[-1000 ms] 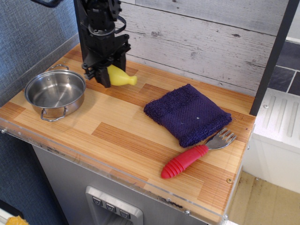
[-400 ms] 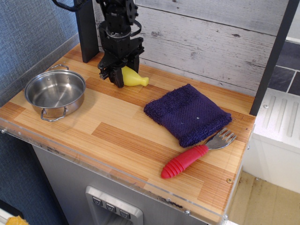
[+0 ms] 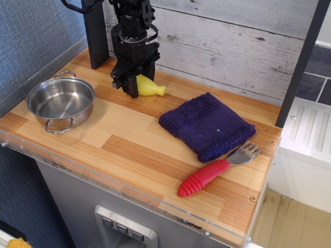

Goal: Put the banana to the left of the napkin.

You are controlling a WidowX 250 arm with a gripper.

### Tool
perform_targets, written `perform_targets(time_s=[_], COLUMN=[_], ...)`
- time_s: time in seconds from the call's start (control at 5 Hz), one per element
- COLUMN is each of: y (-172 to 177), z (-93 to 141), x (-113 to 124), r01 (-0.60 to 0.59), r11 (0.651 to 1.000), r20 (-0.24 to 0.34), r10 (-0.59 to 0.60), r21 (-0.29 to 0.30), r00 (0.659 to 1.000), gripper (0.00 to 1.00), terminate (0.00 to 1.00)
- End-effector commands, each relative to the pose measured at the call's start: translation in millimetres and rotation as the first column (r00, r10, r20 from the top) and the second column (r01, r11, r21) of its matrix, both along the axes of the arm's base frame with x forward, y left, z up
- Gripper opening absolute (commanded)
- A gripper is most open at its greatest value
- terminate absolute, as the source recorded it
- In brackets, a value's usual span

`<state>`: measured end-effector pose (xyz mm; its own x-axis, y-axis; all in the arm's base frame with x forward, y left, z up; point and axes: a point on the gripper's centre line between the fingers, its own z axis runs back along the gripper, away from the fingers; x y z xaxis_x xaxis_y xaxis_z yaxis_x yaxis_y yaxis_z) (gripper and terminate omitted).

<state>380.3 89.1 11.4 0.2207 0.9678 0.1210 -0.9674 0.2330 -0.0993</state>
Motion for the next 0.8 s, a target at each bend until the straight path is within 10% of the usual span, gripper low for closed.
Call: perform_targets(time_s=[0.0,0.6], y=[-3.6,-1.4], z=[14.8,24.9], x=[-6.5,-13.5], r01=[-0.046,-0.066], r11=[0.999,0.998], r20=[-0.016,-0.002], r10=[0.045,0.066], r21=[-0.004,0.012], r00=[0.999,0.998], gripper=[1.0,1.0], terminate=[0.0,0.0])
